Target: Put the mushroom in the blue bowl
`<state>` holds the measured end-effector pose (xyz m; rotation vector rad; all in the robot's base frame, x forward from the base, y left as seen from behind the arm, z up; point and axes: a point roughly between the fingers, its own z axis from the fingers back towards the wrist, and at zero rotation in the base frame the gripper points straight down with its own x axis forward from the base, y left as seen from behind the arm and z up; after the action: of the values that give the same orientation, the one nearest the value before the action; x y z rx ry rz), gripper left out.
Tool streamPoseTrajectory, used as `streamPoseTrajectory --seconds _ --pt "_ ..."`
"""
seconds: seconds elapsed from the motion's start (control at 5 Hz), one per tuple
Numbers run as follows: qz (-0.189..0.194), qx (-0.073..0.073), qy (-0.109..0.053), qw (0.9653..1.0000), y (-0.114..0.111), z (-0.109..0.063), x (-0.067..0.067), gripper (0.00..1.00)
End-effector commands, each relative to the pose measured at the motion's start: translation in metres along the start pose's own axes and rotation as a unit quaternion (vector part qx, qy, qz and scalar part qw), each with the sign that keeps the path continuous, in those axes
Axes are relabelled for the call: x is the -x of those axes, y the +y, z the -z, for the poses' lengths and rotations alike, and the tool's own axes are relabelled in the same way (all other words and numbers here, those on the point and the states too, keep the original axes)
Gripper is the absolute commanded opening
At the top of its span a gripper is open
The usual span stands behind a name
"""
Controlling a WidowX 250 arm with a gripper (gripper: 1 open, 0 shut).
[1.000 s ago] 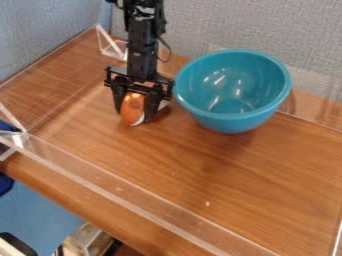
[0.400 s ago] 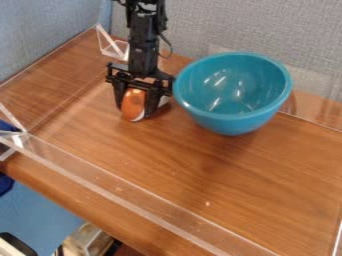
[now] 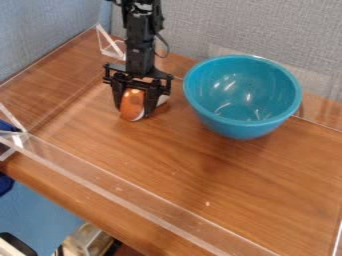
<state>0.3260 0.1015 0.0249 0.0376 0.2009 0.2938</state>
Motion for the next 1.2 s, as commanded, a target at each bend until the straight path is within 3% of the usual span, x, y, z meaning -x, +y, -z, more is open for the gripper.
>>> streamPoseTrajectory --seconds 0.0,0.2,0.6,1.0 --pt "-0.025 0.003 -0.028 0.9993 0.014 -0.030 -0.002 0.00" --pt "-0.035 0.005 -0.028 0.9990 0.018 -0.041 -0.001 0.00" --pt "-0.050 0.009 -0.031 0.9982 0.026 -0.049 0.016 0.00" --pt "-0.067 0.012 -0.030 0.9972 0.024 -0.035 0.011 0.00"
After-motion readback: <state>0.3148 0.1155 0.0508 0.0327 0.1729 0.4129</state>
